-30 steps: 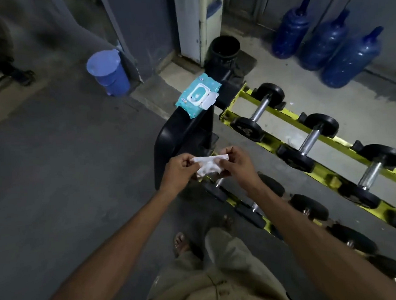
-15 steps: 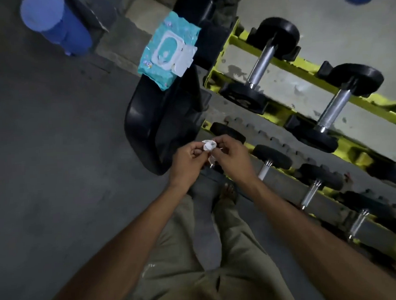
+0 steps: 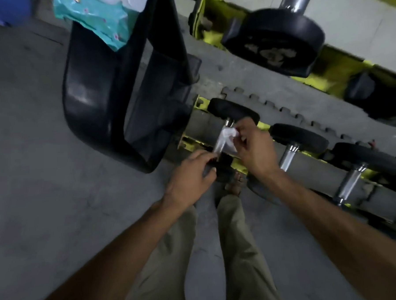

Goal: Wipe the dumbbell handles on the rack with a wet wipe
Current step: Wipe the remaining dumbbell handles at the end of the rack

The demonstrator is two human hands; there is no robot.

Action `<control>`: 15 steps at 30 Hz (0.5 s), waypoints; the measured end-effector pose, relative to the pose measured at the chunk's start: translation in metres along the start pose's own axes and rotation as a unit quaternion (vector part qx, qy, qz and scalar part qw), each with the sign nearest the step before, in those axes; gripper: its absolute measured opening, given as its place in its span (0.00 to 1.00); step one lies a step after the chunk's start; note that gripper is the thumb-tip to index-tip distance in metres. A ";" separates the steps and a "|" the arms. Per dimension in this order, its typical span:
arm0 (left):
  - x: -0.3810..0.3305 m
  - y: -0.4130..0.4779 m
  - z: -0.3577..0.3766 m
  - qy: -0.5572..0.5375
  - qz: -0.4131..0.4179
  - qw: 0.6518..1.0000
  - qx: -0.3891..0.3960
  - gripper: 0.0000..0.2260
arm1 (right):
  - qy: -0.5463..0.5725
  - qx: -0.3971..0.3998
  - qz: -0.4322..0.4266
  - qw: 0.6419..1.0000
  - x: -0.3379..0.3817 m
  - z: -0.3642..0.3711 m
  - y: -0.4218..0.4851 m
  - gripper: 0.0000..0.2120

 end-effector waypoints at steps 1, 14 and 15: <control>0.006 0.000 0.007 0.052 0.014 0.998 0.036 0.22 | -0.056 -0.011 -0.037 0.998 -0.002 0.001 0.009 0.09; 0.049 -0.029 0.063 0.255 0.114 0.953 0.119 0.42 | -0.339 0.189 -0.299 0.872 -0.054 0.073 0.017 0.23; 0.050 -0.029 0.064 0.251 0.114 0.954 0.114 0.42 | -0.338 0.192 -0.309 0.868 -0.054 0.075 0.015 0.21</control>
Point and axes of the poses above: each hand's wrist, its own y-axis towards the middle knuckle, its own z-axis out of the palm, x = y × z, the point moved 3 cm from there along y, towards the middle knuckle, and after that the axes turned 1 degree about -y, right-handed, at the moved point
